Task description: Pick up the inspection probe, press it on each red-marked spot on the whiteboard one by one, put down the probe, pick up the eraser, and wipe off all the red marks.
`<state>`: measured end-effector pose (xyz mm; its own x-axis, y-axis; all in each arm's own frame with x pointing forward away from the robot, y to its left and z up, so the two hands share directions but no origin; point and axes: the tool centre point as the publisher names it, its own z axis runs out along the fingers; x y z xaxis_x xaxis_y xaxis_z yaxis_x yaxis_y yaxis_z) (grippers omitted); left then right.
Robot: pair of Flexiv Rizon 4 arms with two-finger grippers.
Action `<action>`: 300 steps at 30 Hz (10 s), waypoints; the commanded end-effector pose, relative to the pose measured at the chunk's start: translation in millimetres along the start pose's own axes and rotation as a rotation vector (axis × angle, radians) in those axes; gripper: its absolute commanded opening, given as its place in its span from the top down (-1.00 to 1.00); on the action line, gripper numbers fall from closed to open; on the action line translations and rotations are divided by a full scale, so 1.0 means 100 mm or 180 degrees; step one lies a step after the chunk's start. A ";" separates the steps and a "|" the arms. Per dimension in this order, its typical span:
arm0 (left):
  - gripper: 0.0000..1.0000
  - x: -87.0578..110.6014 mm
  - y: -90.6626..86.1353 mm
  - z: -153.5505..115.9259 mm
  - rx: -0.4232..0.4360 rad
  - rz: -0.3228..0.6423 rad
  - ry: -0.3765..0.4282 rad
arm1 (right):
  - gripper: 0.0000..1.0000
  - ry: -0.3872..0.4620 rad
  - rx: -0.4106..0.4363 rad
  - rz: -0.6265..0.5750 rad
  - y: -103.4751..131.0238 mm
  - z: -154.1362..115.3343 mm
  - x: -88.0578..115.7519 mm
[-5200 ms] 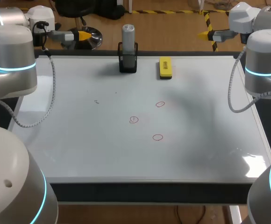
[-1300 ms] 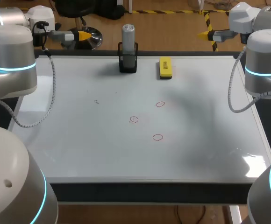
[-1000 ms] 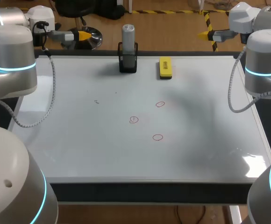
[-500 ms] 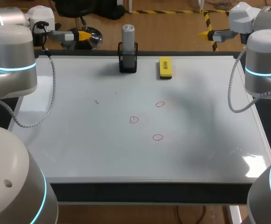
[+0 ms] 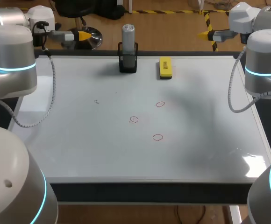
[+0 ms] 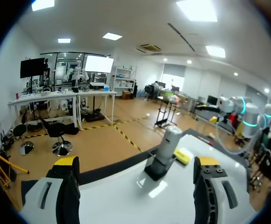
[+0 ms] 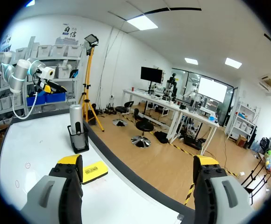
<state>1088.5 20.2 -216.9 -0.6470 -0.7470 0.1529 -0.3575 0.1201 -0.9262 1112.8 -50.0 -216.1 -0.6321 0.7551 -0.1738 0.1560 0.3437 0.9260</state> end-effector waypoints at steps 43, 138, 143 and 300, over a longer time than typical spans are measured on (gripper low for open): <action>-1.00 0.73 0.14 1.55 0.0545 0.0628 0.2325 | -1.00 0.0002 0.0003 0.0000 0.00 0.00 0.00; 1.00 1.30 -0.46 1.61 0.1063 0.0896 0.2184 | -1.00 0.0002 0.0003 0.0000 0.00 0.00 0.00; 1.00 1.26 -0.61 1.50 0.1099 0.0939 0.2134 | -1.00 0.0002 0.0003 0.0000 0.00 0.00 0.00; 1.00 0.45 -0.24 -0.28 0.1040 0.0773 0.1181 | -1.00 0.5220 0.1203 -0.6817 -0.64 1.10 1.05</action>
<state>1049.1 2.2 -177.8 -0.9006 -0.4343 -0.0200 0.0181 0.0086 -0.9998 1114.7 64.7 -327.7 -0.3570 -0.8800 -0.3134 -0.9340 0.3406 0.1076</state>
